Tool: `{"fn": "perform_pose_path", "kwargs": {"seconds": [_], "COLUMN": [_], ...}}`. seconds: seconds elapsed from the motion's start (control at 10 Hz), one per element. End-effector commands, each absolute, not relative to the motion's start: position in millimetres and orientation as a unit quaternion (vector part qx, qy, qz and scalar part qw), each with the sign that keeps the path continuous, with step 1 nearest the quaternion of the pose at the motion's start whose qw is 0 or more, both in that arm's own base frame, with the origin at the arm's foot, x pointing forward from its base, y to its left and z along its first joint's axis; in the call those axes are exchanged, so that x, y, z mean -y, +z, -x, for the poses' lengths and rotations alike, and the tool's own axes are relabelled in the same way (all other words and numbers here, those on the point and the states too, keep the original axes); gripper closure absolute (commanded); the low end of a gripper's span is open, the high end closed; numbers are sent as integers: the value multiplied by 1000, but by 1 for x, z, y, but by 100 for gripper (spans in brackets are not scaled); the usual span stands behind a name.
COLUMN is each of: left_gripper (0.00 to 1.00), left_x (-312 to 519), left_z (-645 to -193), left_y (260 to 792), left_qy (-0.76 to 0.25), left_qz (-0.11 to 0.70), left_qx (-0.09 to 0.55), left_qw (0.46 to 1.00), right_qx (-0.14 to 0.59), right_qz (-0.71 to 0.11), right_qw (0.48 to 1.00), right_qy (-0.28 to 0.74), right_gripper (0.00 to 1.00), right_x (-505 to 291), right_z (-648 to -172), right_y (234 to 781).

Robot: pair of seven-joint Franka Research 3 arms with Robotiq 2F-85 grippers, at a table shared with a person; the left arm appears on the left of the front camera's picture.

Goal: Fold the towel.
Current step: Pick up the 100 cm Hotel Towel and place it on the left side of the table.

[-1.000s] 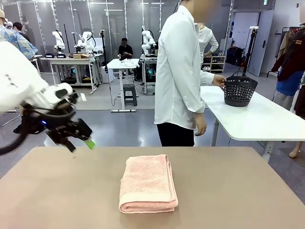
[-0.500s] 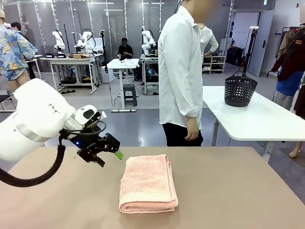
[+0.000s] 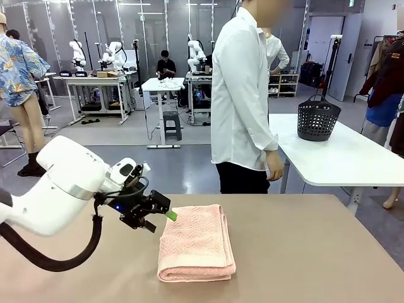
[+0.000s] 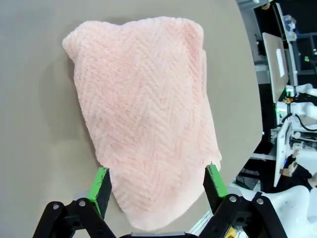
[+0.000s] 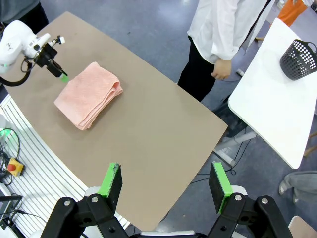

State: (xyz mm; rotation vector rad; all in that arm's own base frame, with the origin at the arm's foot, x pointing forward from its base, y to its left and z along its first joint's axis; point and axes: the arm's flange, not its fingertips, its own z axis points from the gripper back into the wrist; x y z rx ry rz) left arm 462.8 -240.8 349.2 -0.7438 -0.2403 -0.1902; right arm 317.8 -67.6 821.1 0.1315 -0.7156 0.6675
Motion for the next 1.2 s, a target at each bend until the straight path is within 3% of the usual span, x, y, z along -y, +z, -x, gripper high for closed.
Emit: {"fn": "perform_pose_path", "kwargs": {"seconds": [0.0, 0.2, 0.7, 0.8, 0.9, 1.0, 1.1], "left_gripper": [5, 5, 5, 58, 63, 100, 100], "left_x": [242, 244, 256, 254, 249, 244, 243], "left_z": [-479, -482, -494, -493, -492, -490, -490], "left_y": [327, 307, 260, 263, 268, 272, 274], "left_qy": [-83, -81, -75, -70, -61, -53, -52], "left_qz": [374, 364, 450, 459, 463, 460, 456], "left_qx": [128, 142, 84, 89, 94, 100, 100], "left_qw": [915, 917, 886, 881, 879, 881, 883], "right_qx": [344, 344, 344, 344, 344, 344, 344], "right_qz": [-61, -61, -61, -61, -61, -61, -61], "right_qw": [882, 882, 882, 882, 882, 882, 882], "right_qy": [316, 316, 316, 316, 316, 316, 316], "right_gripper": [11, 11, 11, 11, 11, 11, 11], "right_x": [68, 68, 68, 68, 68, 68, 68], "right_z": [-318, -318, -318, -318, -318, -318, -318], "right_y": [822, 822, 822, 822, 822, 822, 822]}}
